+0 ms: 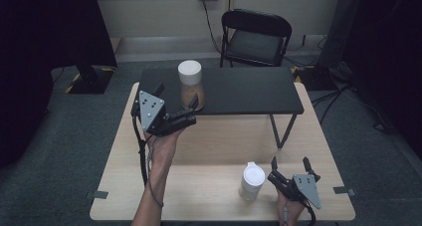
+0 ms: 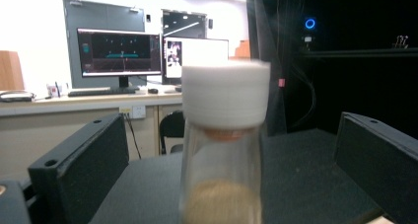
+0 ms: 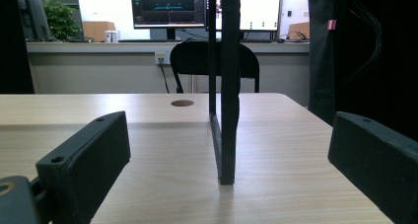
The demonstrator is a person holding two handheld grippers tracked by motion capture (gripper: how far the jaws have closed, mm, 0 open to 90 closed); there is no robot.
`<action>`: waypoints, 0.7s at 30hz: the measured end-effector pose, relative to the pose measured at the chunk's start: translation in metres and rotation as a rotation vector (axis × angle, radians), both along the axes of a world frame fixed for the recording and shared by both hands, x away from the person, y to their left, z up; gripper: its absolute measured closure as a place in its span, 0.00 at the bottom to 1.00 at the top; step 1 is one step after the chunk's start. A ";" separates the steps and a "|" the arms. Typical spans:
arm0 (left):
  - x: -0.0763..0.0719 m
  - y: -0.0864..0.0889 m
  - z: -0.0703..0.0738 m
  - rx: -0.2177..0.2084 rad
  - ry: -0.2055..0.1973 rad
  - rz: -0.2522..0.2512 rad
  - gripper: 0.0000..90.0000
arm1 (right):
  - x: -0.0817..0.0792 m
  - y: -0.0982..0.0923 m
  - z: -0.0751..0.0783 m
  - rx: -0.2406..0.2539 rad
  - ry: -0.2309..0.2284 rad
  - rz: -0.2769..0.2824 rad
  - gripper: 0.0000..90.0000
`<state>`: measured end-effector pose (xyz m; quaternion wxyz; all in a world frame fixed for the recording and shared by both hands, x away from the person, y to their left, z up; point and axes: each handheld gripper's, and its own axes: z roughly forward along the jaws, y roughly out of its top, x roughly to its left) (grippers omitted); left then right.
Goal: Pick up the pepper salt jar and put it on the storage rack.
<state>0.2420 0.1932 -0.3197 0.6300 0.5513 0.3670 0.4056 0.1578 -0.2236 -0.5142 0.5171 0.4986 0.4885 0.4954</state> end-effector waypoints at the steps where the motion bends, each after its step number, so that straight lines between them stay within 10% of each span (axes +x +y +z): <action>1: 0.000 0.001 -0.003 0.004 0.001 0.002 0.00 | 0.000 0.000 0.000 0.000 0.000 0.000 0.02; 21: -0.022 0.013 -0.057 0.020 0.057 0.037 0.00 | 0.000 0.000 0.000 0.000 0.000 0.000 0.02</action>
